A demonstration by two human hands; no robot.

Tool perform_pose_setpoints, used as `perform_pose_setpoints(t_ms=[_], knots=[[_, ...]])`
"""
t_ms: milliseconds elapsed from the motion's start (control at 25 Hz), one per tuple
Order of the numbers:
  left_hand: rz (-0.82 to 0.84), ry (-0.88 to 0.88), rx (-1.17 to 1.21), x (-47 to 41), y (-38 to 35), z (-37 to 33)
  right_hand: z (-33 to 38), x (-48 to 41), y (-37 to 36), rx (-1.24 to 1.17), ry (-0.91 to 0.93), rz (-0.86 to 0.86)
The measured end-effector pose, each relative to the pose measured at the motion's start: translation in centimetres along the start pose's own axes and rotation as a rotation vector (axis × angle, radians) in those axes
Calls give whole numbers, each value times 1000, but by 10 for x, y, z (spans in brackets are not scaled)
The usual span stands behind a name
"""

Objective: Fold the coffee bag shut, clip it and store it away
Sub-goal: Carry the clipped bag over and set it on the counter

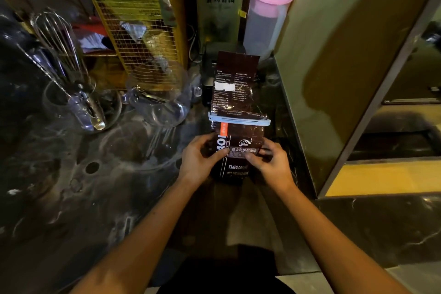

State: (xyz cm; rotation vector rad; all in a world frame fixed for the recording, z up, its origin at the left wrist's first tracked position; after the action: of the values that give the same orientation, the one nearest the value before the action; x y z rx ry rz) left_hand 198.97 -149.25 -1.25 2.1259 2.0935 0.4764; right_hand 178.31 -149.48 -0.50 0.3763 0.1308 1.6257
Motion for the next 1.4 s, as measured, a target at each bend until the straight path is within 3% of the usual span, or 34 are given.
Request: perform_pose_setpoints(t_ms=[320,680,840,1080,1400], knots=[[-12,-28,7,-29,-2,10,-20,-39,2,-217,-41,126],[74,-40,27,-63,-8,9,-20,-77,-10,-235,-4,153],[100,-78,-52,-69,-8,10,-17,-82,-14,-193,43,196],[-22,-148,-125,-75,3,10,-1,-89,-16,25,138,187],[-25,-110,-203,-63,-1,18,8,-86,-28,136,209,266]])
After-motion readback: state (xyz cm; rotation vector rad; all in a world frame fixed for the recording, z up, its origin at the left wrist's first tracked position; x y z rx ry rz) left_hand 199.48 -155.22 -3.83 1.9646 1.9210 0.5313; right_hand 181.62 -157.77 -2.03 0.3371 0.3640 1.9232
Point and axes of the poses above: each hand's wrist, its own x-axis away from the middle knuckle, its own y-axis out of the back of the hand, z = x × y, the point moved 10 cm from there along -x, towards the middle knuckle, and after that the axes turned 4 degrees about z, right-handed, at the moved point
